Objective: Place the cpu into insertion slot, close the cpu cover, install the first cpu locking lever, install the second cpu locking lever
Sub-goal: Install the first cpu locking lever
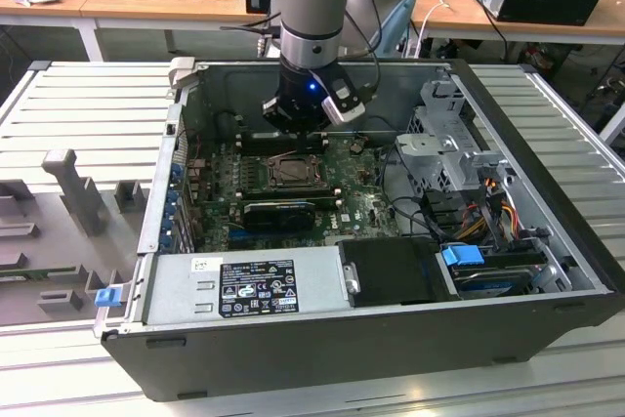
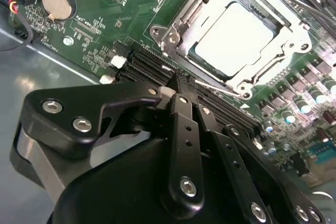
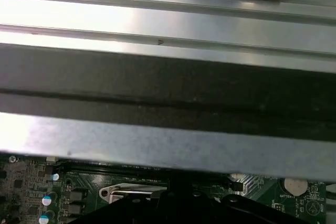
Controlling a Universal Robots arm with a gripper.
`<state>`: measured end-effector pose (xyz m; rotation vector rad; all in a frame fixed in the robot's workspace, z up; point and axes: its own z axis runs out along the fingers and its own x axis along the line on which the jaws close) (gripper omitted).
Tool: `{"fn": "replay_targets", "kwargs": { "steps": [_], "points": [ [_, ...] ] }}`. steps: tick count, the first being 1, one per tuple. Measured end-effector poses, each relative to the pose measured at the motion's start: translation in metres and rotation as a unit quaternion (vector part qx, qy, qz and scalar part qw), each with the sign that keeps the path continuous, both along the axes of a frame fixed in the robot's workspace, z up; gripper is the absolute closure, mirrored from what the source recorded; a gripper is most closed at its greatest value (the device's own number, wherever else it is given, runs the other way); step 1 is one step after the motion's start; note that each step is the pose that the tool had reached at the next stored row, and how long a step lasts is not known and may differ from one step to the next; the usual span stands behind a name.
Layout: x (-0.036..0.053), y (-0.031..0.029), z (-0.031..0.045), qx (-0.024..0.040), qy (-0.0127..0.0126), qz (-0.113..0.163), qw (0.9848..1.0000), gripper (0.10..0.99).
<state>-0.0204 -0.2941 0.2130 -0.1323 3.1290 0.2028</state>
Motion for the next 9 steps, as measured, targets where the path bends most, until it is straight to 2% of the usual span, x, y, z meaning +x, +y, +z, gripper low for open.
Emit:
{"fn": "replay_targets", "kwargs": {
  "steps": [4,9],
  "points": [
    [0.0023,0.0001,-0.0052,-0.0004,0.0000,0.000,1.0000,0.980],
    [0.0033,0.0002,-0.0088,-0.0051,0.0000,0.000,1.0000,0.980]
  ]
}}
